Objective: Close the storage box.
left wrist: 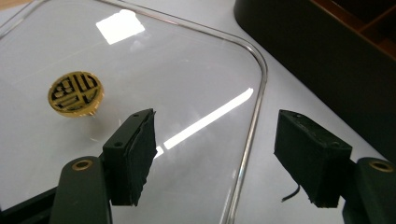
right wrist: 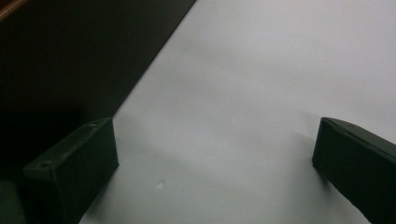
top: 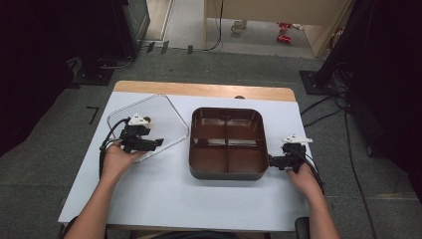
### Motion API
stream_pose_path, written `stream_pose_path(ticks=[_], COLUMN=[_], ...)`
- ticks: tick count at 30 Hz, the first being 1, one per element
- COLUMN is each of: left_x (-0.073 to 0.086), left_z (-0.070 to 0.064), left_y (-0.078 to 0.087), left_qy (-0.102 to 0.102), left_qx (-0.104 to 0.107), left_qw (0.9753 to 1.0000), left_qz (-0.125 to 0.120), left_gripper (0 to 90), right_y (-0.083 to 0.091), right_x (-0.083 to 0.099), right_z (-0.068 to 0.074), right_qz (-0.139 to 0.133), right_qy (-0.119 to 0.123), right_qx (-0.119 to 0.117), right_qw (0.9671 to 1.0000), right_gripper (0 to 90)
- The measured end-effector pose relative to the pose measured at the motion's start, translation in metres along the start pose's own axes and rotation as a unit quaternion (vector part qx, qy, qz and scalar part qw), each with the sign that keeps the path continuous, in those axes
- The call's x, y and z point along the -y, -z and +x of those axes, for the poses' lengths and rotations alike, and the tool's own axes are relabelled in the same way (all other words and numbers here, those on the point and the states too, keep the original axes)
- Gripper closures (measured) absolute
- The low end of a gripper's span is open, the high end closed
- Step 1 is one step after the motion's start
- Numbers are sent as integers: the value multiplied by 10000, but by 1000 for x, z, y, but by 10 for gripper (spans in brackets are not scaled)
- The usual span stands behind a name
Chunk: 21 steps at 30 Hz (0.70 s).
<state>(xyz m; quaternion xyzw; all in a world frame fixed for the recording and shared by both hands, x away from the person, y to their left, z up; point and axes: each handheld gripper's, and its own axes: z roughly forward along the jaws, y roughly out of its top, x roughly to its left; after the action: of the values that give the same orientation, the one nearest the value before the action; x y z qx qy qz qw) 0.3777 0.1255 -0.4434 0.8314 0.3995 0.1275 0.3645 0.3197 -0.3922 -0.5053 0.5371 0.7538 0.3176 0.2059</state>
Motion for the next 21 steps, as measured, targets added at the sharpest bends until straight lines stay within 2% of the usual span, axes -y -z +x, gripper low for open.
stream_pose_path(ticks=[4,12,15,21], left_x=[-4,-12,-16,-20], left_z=[7,24,33,45], left_y=[-2,-3,-5,-9], left_qy=[34,114,217,252], left_qx=[12,-94,-127,-200], left_qw=[10000,9999,9996,9993], left_qz=[-4,-89,-141,-172], left_gripper=[296,307,309,317], right_y=[0,0,0,0], right_x=[0,0,0,0], right_z=[0,0,0,0], right_qz=[2,1,1,1], right_qy=[0,-1,-2,-1], right_qx=[-1,-1,0,0], right_qw=[10000,10000,10000,10000], right_gripper=[0,0,0,0])
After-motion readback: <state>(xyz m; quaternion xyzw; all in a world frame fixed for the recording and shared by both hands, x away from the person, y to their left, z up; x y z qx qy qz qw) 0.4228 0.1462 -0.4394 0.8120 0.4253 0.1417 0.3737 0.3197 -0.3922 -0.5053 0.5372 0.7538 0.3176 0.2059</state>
